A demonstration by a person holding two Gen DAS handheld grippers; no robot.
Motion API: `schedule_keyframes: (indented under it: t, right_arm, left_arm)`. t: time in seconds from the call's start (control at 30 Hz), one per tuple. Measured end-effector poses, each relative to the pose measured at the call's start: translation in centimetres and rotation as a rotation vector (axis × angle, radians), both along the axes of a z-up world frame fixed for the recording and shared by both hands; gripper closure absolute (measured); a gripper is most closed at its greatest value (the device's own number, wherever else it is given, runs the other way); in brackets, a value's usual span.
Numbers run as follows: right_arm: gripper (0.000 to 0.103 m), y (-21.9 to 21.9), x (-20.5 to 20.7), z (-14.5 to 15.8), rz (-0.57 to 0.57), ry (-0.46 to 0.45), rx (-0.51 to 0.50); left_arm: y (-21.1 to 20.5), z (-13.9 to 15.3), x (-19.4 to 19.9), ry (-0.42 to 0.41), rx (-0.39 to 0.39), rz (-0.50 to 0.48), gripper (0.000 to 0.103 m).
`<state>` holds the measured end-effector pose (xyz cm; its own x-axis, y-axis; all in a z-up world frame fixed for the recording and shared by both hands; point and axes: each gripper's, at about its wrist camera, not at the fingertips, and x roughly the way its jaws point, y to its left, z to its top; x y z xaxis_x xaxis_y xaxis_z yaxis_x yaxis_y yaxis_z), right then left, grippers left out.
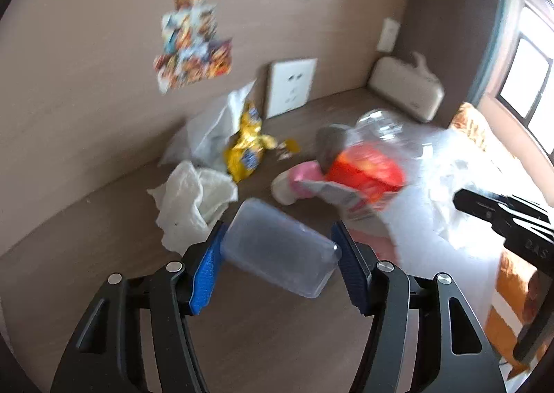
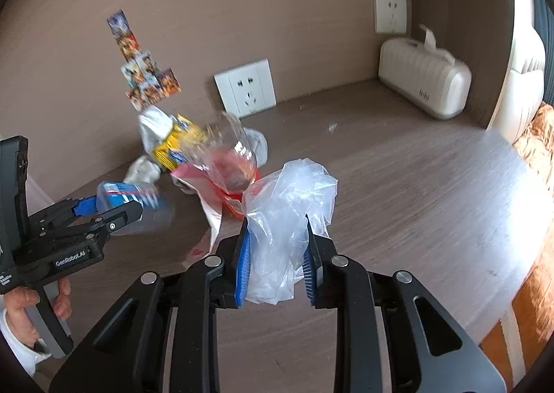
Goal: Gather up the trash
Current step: 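Grasp the clear plastic box with the left tool while the right tool grasps the clear plastic bag, then carry the clear plastic box in the left tool while the right tool carries the plastic bag to the bin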
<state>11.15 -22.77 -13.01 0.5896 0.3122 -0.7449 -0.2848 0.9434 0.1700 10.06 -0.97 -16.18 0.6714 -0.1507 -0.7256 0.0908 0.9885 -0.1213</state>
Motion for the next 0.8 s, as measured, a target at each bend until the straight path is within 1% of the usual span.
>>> schedule_keyframes:
  t: [0.07, 0.13, 0.23, 0.3, 0.47, 0.63, 0.8]
  right_arm:
    - [0.076, -0.4, -0.5, 0.9, 0.004, -0.020, 0.006]
    - [0.076, -0.7, -0.9, 1.5, 0.008, -0.033, 0.010]
    - [0.076, -1.3, -1.6, 2.6, 0.013, -0.052, 0.016]
    - [0.076, -1.8, -2.0, 3.2, 0.014, -0.064, 0.019]
    - [0.076, -3.6, -3.4, 4.7, 0.010, -0.089, 0.031]
    - [0.076, -6.4, -4.9, 5.7, -0.017, -0.113, 0.038]
    - [0.076, -10.8, -6.9, 6.5, -0.084, -0.128, 0.033]
  left_arm:
    - [-0.7, 0.7, -0.6, -0.010, 0.006, -0.013, 0.044]
    - [-1.2, 0.6, -0.9, -0.001, 0.008, -0.028, 0.044]
    - [-1.9, 1.0, -1.7, -0.003, 0.012, -0.025, 0.045]
    - [-2.3, 1.7, -2.2, -0.009, -0.004, -0.026, 0.045]
    - [-3.7, 3.9, -3.8, -0.042, -0.014, -0.058, 0.045]
    - [-7.3, 6.2, -5.0, -0.079, -0.001, -0.130, 0.045]
    - [-12.6, 7.6, -6.0, -0.091, -0.014, -0.248, 0.045]
